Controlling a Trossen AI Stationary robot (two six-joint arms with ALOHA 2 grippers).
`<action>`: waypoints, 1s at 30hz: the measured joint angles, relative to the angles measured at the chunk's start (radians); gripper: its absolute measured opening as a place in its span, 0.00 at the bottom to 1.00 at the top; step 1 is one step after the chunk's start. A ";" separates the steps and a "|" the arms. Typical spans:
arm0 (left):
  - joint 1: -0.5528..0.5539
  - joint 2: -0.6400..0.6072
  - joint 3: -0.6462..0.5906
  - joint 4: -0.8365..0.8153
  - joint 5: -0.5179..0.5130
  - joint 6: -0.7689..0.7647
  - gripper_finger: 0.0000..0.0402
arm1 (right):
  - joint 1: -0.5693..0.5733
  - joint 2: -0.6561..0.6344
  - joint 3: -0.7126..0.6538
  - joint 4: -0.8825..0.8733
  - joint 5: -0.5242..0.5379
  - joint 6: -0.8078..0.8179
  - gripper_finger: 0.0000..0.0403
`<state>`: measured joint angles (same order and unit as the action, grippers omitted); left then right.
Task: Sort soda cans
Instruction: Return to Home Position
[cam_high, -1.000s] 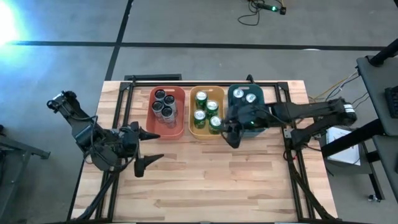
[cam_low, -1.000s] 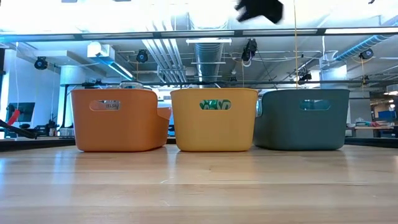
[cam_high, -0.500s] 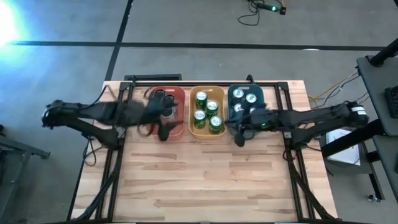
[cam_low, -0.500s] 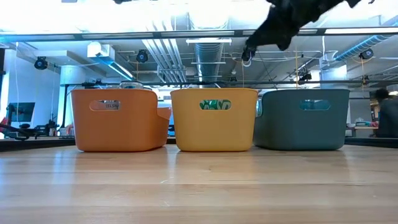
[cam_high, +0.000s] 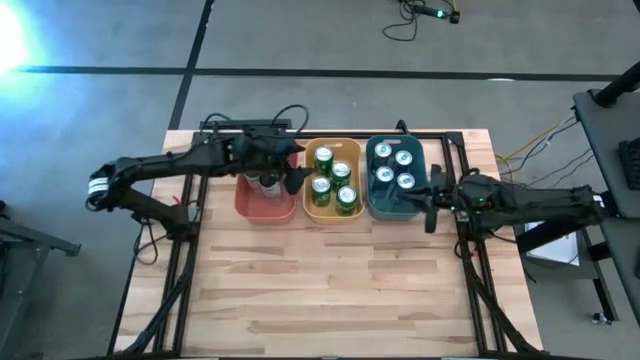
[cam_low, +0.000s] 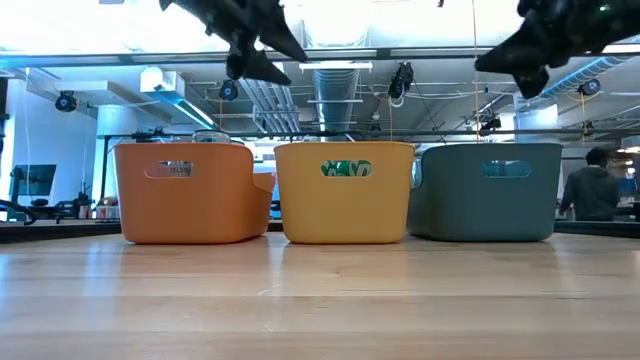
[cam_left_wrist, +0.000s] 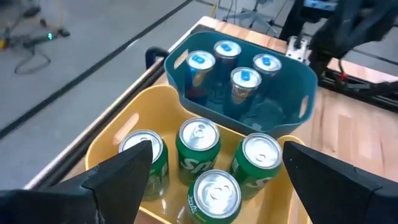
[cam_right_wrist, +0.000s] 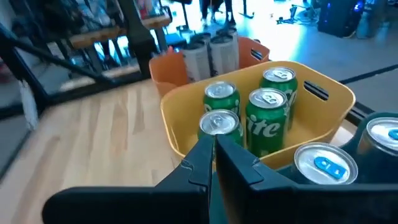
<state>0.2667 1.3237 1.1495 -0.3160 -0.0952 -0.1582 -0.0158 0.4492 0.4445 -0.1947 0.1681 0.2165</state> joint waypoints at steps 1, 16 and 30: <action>0.003 0.015 0.002 0.007 0.000 -0.012 0.86 | 0.000 -0.021 -0.006 -0.005 -0.002 0.015 0.03; -0.018 -0.012 -0.022 0.128 0.003 0.176 0.86 | 0.003 -0.347 -0.262 0.281 -0.146 -0.308 0.03; -0.098 -0.534 -0.525 0.222 0.002 0.070 0.86 | 0.003 -0.430 -0.431 0.345 -0.370 -0.170 0.03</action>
<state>0.1685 0.7898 0.6243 -0.0936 -0.0929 -0.0880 -0.0132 0.0196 0.0139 0.1500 -0.2015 0.0461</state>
